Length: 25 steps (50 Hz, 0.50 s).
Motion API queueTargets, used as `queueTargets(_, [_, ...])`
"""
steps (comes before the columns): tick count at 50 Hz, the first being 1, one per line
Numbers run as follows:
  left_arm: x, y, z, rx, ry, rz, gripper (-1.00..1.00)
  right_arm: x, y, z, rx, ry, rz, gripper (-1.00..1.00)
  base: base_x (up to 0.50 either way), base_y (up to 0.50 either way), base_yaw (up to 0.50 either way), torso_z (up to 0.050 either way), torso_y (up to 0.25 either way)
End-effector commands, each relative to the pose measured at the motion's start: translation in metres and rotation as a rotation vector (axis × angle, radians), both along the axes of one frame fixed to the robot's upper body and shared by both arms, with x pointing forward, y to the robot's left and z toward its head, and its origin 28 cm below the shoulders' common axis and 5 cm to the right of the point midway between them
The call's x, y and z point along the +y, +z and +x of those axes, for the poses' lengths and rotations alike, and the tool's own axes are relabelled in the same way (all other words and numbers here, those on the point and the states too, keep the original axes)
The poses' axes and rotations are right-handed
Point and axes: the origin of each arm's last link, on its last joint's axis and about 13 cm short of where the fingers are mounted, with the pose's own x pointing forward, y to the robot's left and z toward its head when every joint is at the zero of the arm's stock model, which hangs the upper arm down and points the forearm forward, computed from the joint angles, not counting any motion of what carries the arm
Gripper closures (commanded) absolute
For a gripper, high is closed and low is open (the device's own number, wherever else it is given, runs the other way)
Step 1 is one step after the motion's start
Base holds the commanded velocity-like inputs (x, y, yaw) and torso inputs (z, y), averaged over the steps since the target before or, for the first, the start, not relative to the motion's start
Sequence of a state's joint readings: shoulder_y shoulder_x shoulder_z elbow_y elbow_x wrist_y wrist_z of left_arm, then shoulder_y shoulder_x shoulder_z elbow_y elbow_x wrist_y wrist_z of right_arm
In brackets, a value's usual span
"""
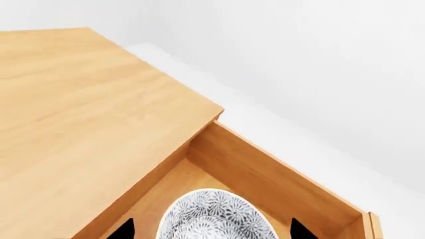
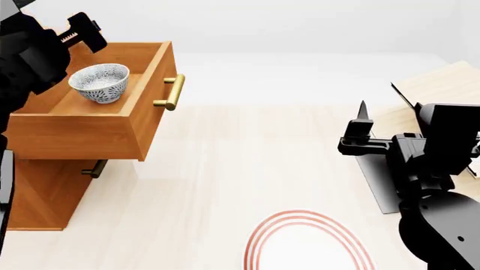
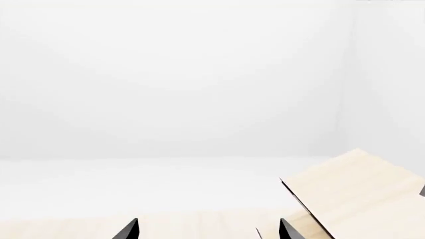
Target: Open the top drawer of the cabinet and put the bowl in it.
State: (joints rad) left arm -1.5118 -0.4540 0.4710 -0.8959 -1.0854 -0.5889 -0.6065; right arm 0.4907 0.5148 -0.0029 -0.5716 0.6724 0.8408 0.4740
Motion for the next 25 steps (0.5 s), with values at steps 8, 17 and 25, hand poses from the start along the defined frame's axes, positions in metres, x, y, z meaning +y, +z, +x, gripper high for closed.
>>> queueTargets(8, [-0.017,0.032,-0.071,-0.212,-0.144,0.11,-1.0,0.0,0.005,-0.013,-0.034,0.003,0.009,-1.0,0.0,0.0,0.0,0.0,0.0])
queueTargets(17, [-0.031,0.021,-0.116,-0.291,-0.27,0.153,-1.0,0.006,0.01,-0.037,-0.093,0.042,0.003,-1.0,0.0,0.0,0.0,0.0,0.0])
queueTargets(25, [-0.04,0.001,-0.157,-0.339,-0.358,0.184,-1.0,0.008,0.012,-0.06,-0.139,0.069,0.003,-1.0,0.0,0.0,0.0,0.0,0.0])
